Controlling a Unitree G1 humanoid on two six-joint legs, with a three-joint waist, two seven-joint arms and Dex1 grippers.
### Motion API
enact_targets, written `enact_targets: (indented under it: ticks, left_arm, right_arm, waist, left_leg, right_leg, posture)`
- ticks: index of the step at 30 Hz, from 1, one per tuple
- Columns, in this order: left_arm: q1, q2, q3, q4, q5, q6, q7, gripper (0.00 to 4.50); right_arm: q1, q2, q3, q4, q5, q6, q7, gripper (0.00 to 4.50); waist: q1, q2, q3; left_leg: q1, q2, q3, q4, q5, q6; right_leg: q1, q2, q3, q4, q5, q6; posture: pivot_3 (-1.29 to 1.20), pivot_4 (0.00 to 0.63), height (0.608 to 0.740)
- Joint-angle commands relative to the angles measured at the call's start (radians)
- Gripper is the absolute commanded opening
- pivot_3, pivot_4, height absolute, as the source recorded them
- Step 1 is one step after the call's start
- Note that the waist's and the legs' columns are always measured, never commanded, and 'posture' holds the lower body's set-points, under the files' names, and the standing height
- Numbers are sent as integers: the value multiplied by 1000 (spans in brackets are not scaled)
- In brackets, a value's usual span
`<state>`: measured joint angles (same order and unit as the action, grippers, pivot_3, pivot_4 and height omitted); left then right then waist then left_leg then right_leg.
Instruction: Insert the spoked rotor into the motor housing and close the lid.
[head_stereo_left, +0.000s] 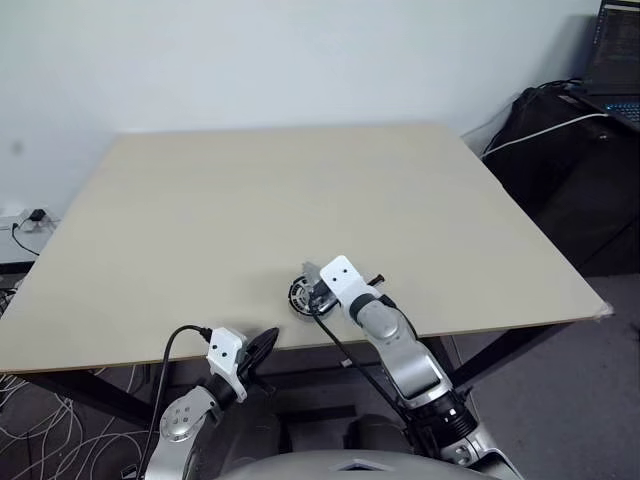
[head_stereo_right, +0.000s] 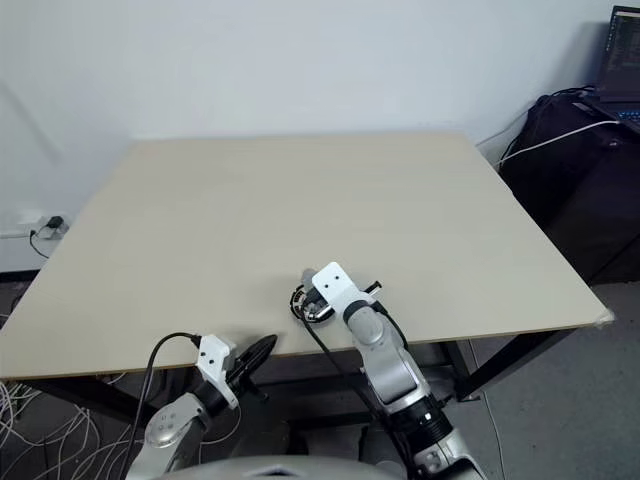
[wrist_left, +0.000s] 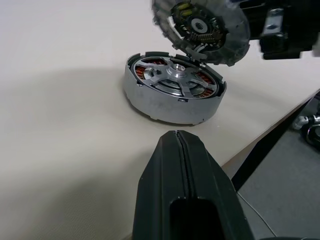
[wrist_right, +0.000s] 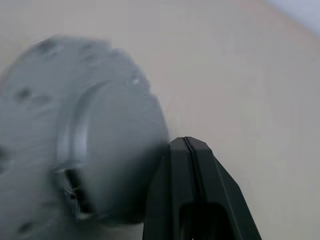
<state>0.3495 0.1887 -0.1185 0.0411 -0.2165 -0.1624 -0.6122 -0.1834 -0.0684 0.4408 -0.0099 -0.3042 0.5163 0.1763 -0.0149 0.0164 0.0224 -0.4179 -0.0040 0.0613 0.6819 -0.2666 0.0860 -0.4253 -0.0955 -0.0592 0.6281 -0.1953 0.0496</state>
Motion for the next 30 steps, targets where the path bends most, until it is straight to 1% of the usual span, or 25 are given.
enact_targets:
  ticks: [1, 9, 11, 13, 15, 21, 24, 28, 30]
  left_arm:
    - [-7, 3, 7, -13, -13, -6, -2, 0]
    - [-5, 8, 9, -15, -9, -7, -1, 0]
    - [-4, 9, 7, -15, -7, -8, -3, 0]
    - [-3, 10, 4, -16, -3, -11, -1, 0]
    - [-2, 11, 3, -16, -2, -12, -1, 0]
    - [-3, 13, -3, -15, 2, -15, -3, 0]
    - [-3, 13, -5, -16, 2, -15, -4, 0]
    - [-3, 14, -5, -17, 4, -17, -3, 0]
    - [-4, 14, -4, -17, 5, -18, 0, 0]
  right_arm:
    - [-12, 20, 28, 15, 1, -31, 10, 18]
    - [-12, 38, 5, 39, 12, -46, 1, 18]
    - [-9, 46, -14, 29, 30, -66, 0, 18]
    - [-3, 51, -60, -16, 89, -133, 17, 18]
    - [-4, 43, -99, -57, 138, -176, 44, 18]
    - [-53, -56, -222, -114, 302, -154, 219, 18]
    - [-85, -119, -247, -66, 360, -161, 320, 624]
    - [-132, -191, -231, 32, 428, -180, 500, 1900]
    - [-151, -212, -213, 76, 440, -193, 567, 2526]
  waist:
    - [1, 0, 0]
    - [2, -1, -1]
    - [2, -1, -1]
    - [3, -1, -1]
    - [3, 0, 0]
    - [4, 0, 0]
    - [4, 0, 0]
    - [3, 0, 0]
    - [4, 0, 0]
  left_leg:
    - [0, 0, 0, 0, 0, 0]
    - [1, 0, 1, 0, 0, 0]
    - [1, 0, 1, 0, 0, 0]
    - [1, 0, 1, 0, 0, 0]
    - [0, 0, 1, 0, 0, 0]
    - [0, 0, 1, 0, 0, 0]
    - [1, 0, 1, 0, 0, 0]
    - [1, 0, 1, 0, 0, 0]
    - [1, 0, 1, 0, 0, 0]
  right_leg:
    - [0, 0, 0, 0, 0, 0]
    - [0, -1, 1, 0, 0, 0]
    - [0, -1, 1, 0, 0, 0]
    - [0, -1, 2, 0, 0, 0]
    - [0, -1, 1, 0, 0, 0]
    - [0, -1, 2, 0, 0, 0]
    - [0, -1, 2, 0, 0, 0]
    - [0, -1, 2, 0, 0, 0]
    - [0, -1, 2, 0, 0, -1]
  posture:
    - [0, 0, 740]
    - [0, 0, 740]
    - [0, 0, 740]
    - [0, 0, 740]
    - [0, 0, 740]
    - [0, 0, 740]
    - [0, 0, 740]
    - [0, 0, 740]
    - [0, 0, 740]
